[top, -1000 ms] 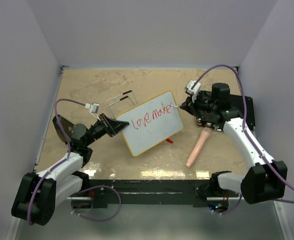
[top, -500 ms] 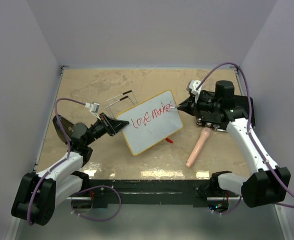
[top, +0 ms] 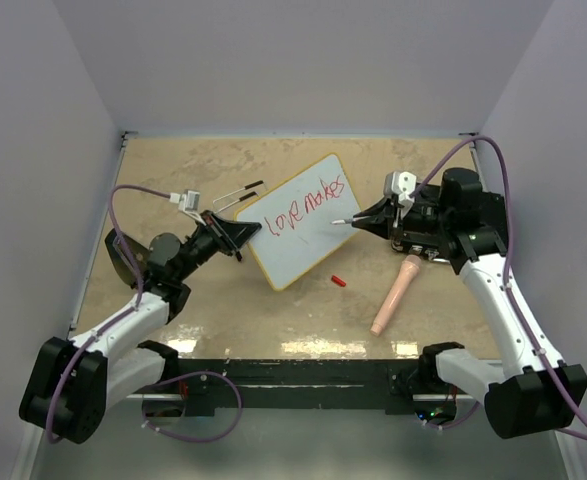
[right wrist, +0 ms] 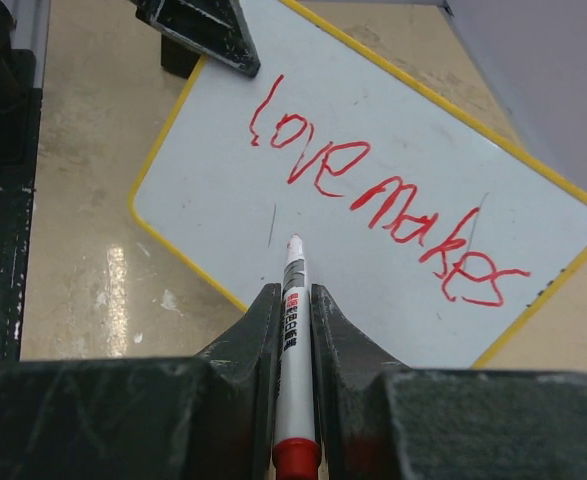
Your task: Write a sentence on the whiteboard
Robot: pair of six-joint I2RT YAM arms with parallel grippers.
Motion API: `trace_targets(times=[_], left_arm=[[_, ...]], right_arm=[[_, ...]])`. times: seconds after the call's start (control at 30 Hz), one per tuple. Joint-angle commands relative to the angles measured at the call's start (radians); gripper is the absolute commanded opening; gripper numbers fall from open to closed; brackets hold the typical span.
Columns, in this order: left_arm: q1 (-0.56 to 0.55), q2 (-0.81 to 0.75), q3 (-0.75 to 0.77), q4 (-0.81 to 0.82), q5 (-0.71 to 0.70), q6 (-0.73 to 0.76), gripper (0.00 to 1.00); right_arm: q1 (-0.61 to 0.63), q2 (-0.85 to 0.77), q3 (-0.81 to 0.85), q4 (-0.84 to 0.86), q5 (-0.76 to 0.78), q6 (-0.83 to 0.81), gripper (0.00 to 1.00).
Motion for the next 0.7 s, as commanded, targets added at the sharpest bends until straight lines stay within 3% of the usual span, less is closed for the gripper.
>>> trace_targets(times=[0.0,0.67], left_arm=[[-0.045,0.038,0.094,0.161,-0.112,-0.022,0.0],[-0.174,0.192,0.144,0.331,-0.214,-0.076,0.0]], right_arm=[[-0.005,-0.03,-0.031,0.079,-0.043,0.028,0.0],[-0.005,0.004,-0.091,0.13,-0.037,0.035,0.0]])
